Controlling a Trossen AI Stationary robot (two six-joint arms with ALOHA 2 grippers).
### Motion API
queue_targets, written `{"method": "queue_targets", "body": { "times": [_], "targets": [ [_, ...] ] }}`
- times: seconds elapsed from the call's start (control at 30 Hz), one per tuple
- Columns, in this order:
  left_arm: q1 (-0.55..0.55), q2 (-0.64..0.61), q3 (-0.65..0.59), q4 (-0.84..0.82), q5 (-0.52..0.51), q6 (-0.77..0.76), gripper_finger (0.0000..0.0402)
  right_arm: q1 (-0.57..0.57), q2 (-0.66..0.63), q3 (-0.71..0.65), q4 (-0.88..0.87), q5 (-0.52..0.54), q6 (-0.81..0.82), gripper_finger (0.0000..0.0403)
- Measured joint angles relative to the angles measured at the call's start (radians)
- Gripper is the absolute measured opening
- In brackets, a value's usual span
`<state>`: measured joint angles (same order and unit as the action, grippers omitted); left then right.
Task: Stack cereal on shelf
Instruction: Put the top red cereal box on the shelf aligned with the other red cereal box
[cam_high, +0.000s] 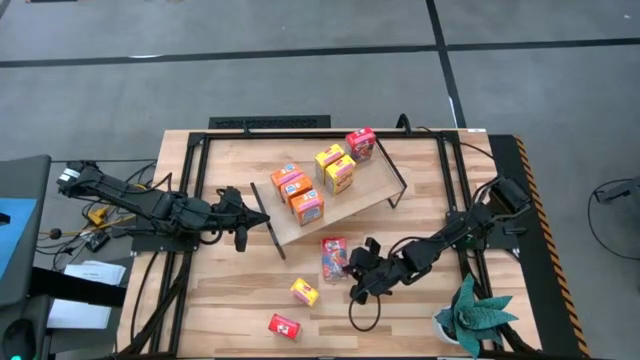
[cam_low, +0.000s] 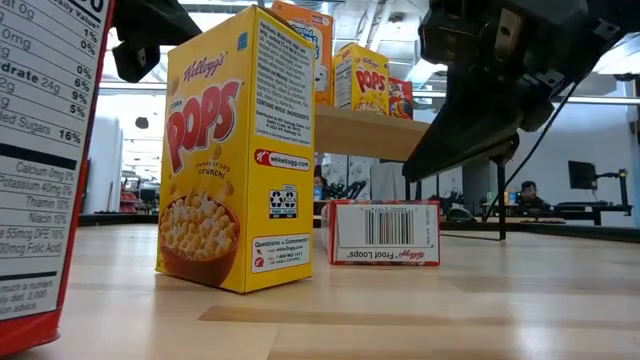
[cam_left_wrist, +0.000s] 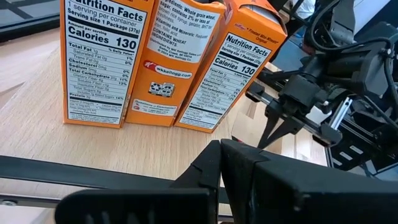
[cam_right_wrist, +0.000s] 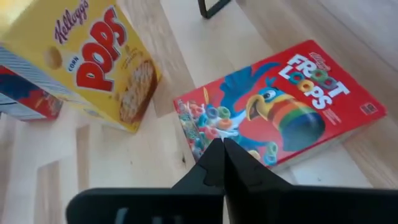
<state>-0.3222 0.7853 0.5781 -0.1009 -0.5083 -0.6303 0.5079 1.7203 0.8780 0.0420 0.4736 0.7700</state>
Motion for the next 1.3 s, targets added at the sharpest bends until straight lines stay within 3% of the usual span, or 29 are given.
{"method": "queue_targets", "body": {
  "times": [1.3],
  "targets": [
    [0.000,0.000,0.000,-0.022,0.000,-0.006,0.0000,0.016,0.002,-0.048,-0.052,-0.001,0.101,0.0014]
  ]
}}
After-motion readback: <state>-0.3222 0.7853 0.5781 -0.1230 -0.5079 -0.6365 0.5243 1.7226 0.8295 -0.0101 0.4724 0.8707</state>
